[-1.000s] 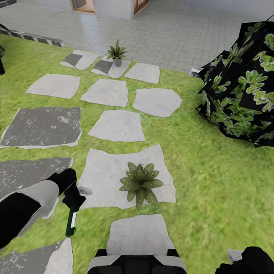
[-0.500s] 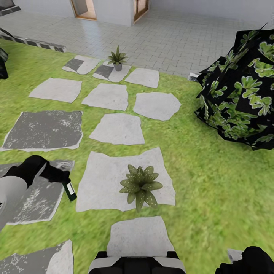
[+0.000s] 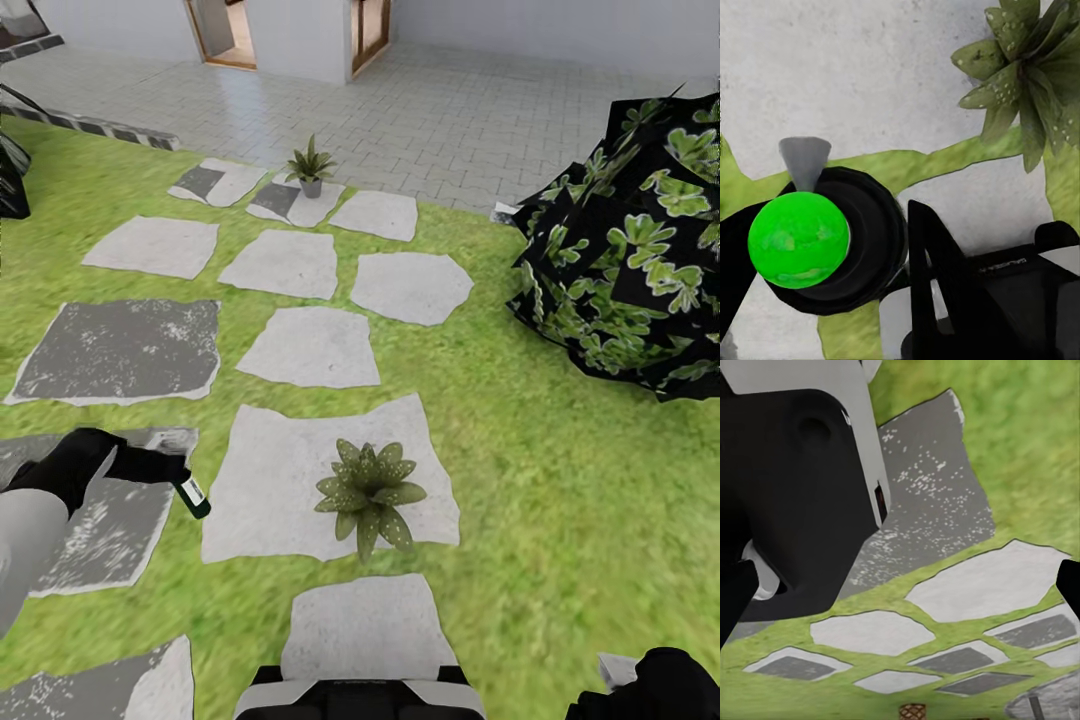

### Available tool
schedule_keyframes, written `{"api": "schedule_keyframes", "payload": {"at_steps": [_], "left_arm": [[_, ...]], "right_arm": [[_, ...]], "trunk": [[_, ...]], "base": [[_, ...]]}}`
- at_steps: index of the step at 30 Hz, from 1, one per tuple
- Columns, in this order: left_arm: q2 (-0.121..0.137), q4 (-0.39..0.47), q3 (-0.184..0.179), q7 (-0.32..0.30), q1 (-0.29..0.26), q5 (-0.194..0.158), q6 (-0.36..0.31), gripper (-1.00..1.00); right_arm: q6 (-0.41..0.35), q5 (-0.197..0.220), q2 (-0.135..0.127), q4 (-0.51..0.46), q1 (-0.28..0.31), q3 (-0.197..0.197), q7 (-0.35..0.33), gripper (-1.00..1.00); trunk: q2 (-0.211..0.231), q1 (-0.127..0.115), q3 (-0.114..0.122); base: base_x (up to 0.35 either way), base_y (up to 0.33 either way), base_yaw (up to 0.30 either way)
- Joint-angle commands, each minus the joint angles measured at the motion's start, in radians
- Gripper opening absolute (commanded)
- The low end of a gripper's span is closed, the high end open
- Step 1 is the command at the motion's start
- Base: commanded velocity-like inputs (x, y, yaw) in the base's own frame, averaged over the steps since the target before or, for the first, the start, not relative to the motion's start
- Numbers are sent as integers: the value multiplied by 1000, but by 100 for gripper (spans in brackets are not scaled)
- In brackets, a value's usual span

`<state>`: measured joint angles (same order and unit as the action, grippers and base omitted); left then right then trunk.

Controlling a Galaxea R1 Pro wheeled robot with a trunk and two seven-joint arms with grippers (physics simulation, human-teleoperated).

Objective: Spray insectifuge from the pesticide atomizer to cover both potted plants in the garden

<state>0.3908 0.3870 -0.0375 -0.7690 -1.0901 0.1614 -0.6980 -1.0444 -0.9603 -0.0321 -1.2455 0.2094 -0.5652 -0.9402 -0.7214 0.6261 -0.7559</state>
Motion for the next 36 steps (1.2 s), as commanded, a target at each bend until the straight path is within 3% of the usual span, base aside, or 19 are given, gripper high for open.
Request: {"api": "schedule_keyframes", "payload": {"at_steps": [1, 2, 8, 13, 16, 19, 22, 25, 36], "left_arm": [[0, 27, 2, -5, 35, 3, 16, -100], [0, 43, 8, -5, 54, 3, 25, -100], [2, 181, 147, -11, 174, 4, 47, -100], [-2, 428, 240, -12, 322, 3, 49, -100], [-5, 633, 317, -12, 402, 1, 49, -100], [-6, 746, 365, -13, 467, 0, 49, -100], [-9, 868, 391, -12, 560, -9, 49, -100], [-10, 921, 395, -10, 601, -14, 49, -100], [-22, 935, 392, -9, 613, -16, 49, -100]], "right_arm": [[-3, -9, 1, -1, 1, -1, -10, 100], [-3, -10, 1, 0, 1, -1, -10, 100], [-3, -11, 1, 0, 0, 0, -9, 100], [-3, -11, 1, 0, 1, 1, -8, 100], [-3, -11, 1, 0, 0, 1, -8, 100], [-3, -11, 1, 0, 1, 0, -8, 100], [-3, -11, 1, 0, 0, 1, -9, 100], [-3, -11, 1, 0, 1, 1, -9, 100], [-3, -11, 1, 0, 1, 0, -9, 100]], "trunk": [[6, -4, 4], [13, -7, 9], [55, -30, 37], [90, -50, 61], [111, -61, 75], [132, -73, 90], [153, -84, 104], [174, -96, 118], [251, -138, 170]], "base": [[0, 0, 0], [0, 0, 0], [0, 0, 0], [0, 0, 0], [0, 0, 0], [0, 0, 0], [0, 0, 0], [0, 0, 0], [0, 0, 0]]}}
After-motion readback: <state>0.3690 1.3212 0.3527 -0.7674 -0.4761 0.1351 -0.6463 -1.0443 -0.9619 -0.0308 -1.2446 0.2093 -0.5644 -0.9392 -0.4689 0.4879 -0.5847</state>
